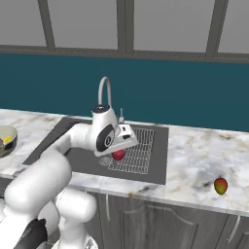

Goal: There is a mixed pile of frozen fruits and vegetables on the counter. Locate all the frozen vegetables and place the items in a bowl on the counter. Take all the frozen fruits and defrost them in a running sink.

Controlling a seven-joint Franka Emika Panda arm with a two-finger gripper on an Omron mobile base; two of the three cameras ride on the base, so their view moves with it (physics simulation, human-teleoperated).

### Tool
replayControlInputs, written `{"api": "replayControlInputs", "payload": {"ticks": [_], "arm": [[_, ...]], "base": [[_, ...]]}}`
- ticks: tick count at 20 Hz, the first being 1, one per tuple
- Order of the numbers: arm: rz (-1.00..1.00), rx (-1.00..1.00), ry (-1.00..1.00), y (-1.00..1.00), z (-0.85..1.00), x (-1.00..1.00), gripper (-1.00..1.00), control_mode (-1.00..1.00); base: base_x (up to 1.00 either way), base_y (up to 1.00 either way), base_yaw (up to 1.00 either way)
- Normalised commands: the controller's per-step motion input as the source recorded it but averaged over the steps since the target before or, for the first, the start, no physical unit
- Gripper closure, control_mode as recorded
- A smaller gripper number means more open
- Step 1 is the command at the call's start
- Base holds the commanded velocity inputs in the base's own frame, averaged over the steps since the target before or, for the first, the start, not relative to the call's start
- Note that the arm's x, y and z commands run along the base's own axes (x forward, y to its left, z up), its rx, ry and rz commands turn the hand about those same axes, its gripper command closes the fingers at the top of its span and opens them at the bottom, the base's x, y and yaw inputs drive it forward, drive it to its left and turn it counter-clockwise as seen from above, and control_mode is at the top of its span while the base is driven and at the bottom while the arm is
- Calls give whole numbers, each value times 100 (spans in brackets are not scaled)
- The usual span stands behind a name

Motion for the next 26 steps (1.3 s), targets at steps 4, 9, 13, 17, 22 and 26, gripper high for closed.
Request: {"api": "replayControlInputs", "payload": {"ticks": [4, 9, 13, 17, 22, 26], "arm": [[4, -2, 0, 100, 0, 0, 100, -100], [0, -3, 0, 100, 0, 20, 100, -100], [0, -2, 0, 100, 0, 36, 100, -100], [0, 0, 0, 93, 0, 66, 100, -100], [0, 0, 3, 64, -15, 93, 100, -100], [-2, 0, 9, 19, -40, 96, 100, -100]], "base": [[0, 0, 0], [0, 0, 0], [0, 0, 0], [0, 0, 0], [0, 0, 0], [0, 0, 0]]}}
